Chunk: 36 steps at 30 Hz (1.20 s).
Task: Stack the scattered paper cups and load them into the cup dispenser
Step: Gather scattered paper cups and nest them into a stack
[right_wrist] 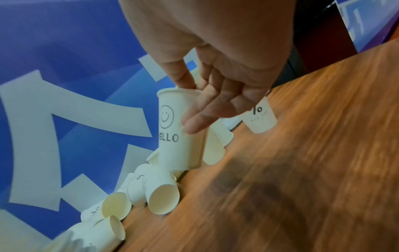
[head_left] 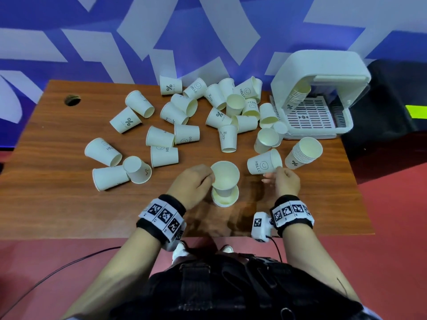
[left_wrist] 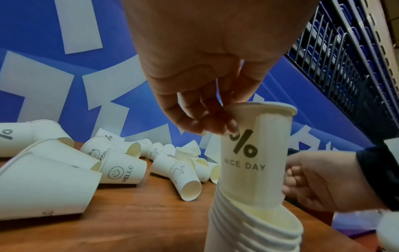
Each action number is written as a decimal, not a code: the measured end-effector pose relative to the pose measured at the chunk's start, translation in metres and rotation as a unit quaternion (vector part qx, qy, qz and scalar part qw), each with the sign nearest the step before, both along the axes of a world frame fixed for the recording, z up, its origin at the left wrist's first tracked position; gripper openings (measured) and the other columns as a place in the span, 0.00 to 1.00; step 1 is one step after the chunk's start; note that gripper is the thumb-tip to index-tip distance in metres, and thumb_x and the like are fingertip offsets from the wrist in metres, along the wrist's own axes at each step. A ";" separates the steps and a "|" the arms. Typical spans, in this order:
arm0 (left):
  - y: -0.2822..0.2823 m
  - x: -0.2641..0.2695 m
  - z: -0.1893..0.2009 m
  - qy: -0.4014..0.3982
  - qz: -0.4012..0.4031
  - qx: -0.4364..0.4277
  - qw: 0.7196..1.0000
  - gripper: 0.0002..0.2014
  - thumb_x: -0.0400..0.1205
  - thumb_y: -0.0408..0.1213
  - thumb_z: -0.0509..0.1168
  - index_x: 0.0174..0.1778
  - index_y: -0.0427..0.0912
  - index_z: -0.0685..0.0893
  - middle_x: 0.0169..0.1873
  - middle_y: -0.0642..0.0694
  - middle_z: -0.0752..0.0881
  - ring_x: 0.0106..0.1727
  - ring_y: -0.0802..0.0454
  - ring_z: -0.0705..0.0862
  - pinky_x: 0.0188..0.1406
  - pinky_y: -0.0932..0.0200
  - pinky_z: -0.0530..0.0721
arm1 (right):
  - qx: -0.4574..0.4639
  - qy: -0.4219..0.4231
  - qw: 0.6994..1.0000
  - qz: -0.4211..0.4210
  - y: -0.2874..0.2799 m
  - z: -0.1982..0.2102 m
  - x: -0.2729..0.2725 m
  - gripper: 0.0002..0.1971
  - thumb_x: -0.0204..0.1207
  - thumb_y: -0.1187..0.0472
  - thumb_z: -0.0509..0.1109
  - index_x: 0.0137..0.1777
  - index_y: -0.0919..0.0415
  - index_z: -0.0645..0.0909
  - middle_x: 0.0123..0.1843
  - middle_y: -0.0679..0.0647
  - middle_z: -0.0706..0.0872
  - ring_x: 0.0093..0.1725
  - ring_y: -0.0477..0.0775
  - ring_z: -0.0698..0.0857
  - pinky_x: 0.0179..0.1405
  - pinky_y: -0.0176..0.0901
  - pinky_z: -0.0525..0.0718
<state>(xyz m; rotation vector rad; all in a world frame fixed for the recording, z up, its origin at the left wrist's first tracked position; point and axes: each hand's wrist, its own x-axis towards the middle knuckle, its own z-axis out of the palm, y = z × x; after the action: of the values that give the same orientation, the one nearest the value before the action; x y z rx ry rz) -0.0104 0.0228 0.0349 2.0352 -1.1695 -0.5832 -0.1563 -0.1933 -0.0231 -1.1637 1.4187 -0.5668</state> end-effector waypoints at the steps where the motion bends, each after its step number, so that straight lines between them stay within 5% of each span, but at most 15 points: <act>1: 0.001 -0.002 -0.001 -0.003 -0.002 0.011 1.000 0.15 0.78 0.41 0.52 0.43 0.39 0.82 0.40 0.48 0.82 0.42 0.51 0.78 0.45 0.56 0.76 | -0.017 -0.011 1.000 0.004 0.002 0.003 0.000 0.12 0.80 0.61 0.61 0.42 0.64 0.84 0.34 0.60 0.90 0.25 0.53 0.86 0.34 0.44 0.84; 11: 0.006 -0.012 -0.018 0.008 -0.032 0.078 0.996 0.12 0.85 0.37 0.54 0.46 0.36 0.82 0.44 0.41 0.84 0.47 0.46 0.80 0.51 0.50 0.77 | -0.109 -0.079 0.986 0.102 0.021 0.034 -0.003 0.13 0.82 0.60 0.63 0.36 0.60 0.81 0.27 0.54 0.87 0.24 0.53 0.78 0.33 0.42 0.76; 20: 0.010 -0.007 -0.027 0.022 0.030 0.096 0.995 0.13 0.85 0.38 0.53 0.35 0.45 0.75 0.38 0.45 0.82 0.44 0.46 0.79 0.46 0.50 0.77 | -0.122 -0.188 0.942 0.248 0.048 0.051 -0.012 0.11 0.73 0.64 0.66 0.31 0.66 0.81 0.22 0.55 0.83 0.20 0.52 0.78 0.22 0.37 0.76; 26: 0.008 0.000 -0.044 0.072 0.089 0.104 0.988 0.14 0.85 0.36 0.53 0.43 0.37 0.82 0.39 0.44 0.85 0.45 0.46 0.81 0.48 0.52 0.78 | -0.159 -0.086 0.911 0.370 0.056 0.036 -0.008 0.14 0.79 0.62 0.69 0.31 0.66 0.83 0.26 0.63 0.84 0.25 0.61 0.81 0.29 0.44 0.78; 30: 0.006 0.000 -0.050 0.078 0.107 0.111 0.985 0.14 0.85 0.36 0.53 0.46 0.37 0.83 0.42 0.42 0.86 0.46 0.46 0.81 0.47 0.55 0.75 | -0.177 -0.028 0.895 0.409 0.059 0.033 -0.006 0.16 0.79 0.58 0.69 0.33 0.65 0.87 0.23 0.57 0.85 0.24 0.48 0.78 0.31 0.40 0.75; 36: 0.002 -0.002 -0.054 0.099 0.109 0.107 0.983 0.14 0.85 0.36 0.53 0.47 0.36 0.84 0.44 0.40 0.86 0.44 0.46 0.82 0.52 0.51 0.79 | -0.173 0.002 0.888 0.427 0.051 0.038 -0.002 0.19 0.80 0.57 0.70 0.29 0.65 0.88 0.18 0.55 0.83 0.20 0.45 0.78 0.32 0.32 0.74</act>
<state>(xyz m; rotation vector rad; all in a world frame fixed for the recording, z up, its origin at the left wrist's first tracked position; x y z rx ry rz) -0.0126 0.0245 -0.0190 2.1906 -0.7815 -0.8089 -0.1587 -0.1420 0.0152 -1.9106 0.6814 -0.1745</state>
